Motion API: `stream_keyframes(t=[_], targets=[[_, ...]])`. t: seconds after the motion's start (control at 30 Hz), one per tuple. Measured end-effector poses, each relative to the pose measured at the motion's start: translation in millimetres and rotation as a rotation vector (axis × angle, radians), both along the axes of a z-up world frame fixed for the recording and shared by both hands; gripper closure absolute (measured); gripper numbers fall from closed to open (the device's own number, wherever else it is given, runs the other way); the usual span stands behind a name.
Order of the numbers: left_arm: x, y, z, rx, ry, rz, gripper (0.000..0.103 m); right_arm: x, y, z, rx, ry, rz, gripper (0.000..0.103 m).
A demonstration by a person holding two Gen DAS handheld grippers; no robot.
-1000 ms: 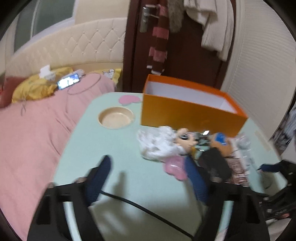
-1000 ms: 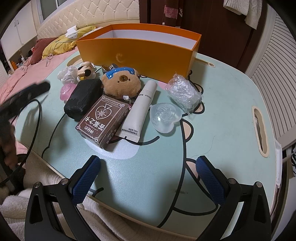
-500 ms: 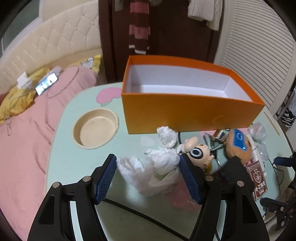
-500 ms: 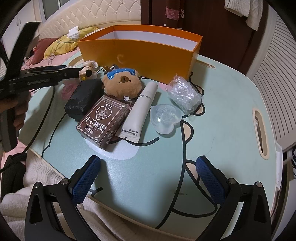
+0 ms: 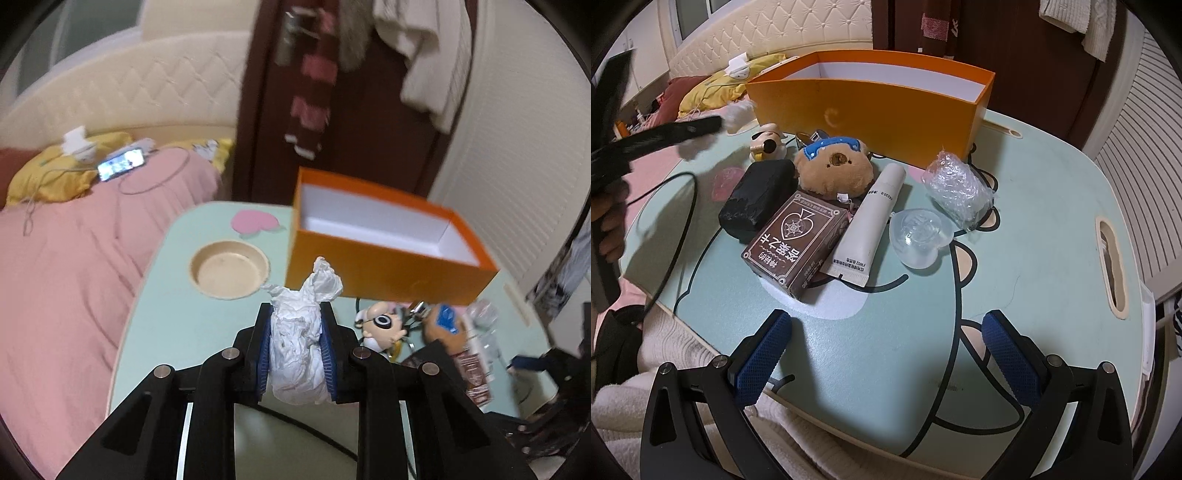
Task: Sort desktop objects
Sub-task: 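Grasp the white tissue with the left tool while the right tool grasps the clear heart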
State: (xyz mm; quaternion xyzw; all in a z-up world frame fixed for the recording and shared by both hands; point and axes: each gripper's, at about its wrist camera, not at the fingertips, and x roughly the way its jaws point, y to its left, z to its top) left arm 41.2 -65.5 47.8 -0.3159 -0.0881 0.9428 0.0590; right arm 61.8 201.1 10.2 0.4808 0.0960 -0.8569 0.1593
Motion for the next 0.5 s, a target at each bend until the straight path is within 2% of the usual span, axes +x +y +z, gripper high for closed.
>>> stream_keyframes(t=[0.07,0.13,0.2,0.33,0.43,0.5], targets=[[16,-2,-2,0.023,0.036,0.027,0.081,-1,2,1,-0.010,0.000,-0.011,0.000],[29,-2,-8,0.030,0.061,0.040,0.081,0,15,8,-0.079,0.012,-0.039,0.002],[32,1,-11,0.018,0.072,0.031,0.081,0,30,17,-0.144,0.037,-0.075,0.009],[31,7,-9,0.010,0.100,-0.002,0.081,0,63,34,-0.246,0.114,-0.198,0.009],[32,8,-10,0.021,0.095,-0.017,0.081,-4,65,36,-0.235,0.131,-0.214,0.018],[32,10,-13,0.016,0.084,-0.020,0.081,-10,51,33,-0.176,0.131,-0.179,0.028]])
